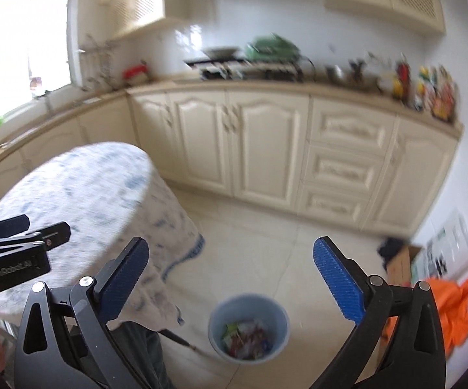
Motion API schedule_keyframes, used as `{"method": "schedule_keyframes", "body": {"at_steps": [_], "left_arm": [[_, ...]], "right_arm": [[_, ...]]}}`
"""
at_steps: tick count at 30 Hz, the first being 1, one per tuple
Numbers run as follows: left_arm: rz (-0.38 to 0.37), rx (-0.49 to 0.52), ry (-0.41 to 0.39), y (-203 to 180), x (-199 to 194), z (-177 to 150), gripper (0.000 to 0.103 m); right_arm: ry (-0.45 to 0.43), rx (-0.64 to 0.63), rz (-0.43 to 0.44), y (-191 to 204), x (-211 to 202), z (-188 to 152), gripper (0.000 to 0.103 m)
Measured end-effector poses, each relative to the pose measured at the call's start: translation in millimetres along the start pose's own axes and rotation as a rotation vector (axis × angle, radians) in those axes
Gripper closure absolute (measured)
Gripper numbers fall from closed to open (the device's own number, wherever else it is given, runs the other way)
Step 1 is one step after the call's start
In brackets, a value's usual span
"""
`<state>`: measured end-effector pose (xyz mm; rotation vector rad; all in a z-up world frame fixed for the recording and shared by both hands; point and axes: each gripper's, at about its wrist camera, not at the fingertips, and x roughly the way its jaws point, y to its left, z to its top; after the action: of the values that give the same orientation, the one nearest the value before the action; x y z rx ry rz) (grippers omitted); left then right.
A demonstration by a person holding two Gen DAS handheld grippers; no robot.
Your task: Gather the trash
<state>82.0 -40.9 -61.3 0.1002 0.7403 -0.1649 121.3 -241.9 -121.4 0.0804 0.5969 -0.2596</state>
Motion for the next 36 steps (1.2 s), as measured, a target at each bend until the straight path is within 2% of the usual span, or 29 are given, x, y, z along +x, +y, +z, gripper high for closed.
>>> {"method": "schedule_keyframes", "body": {"at_steps": [2,6,14,19,24,30,36], "left_arm": [[0.053,-0.036,-0.066,6.1,-22.8,-11.8,0.019],[0.097,-0.047,-0.148,0.2,-57.5,-29.0,0.008],[0.132,-0.097,-0.252,1.1,-108.2,-57.7,0.001],[0.113,-0.086,-0.245,-4.2,-123.7,-68.6,0.001],[0.120,-0.099,-0.257,-9.7,-137.4,-65.1,0.001],[0.092,-0.101,-0.265,-15.8,-152.1,-63.8,0.001],[0.114,-0.102,-0.279,-19.1,-161.4,-69.4,0.001]], "right_arm": [[-0.033,-0.028,0.000,9.8,-5.9,2.5,0.000],[-0.068,-0.056,0.054,22.6,-16.7,6.7,0.000],[-0.143,-0.045,0.066,20.4,-46.9,12.1,0.000],[-0.179,-0.061,0.051,15.7,-63.4,11.9,0.000],[-0.202,-0.089,0.045,10.7,-80.4,11.9,0.000],[-0.264,-0.108,0.024,5.9,-102.8,11.7,0.000],[-0.259,-0.108,0.014,4.1,-110.0,12.1,0.000]]}}
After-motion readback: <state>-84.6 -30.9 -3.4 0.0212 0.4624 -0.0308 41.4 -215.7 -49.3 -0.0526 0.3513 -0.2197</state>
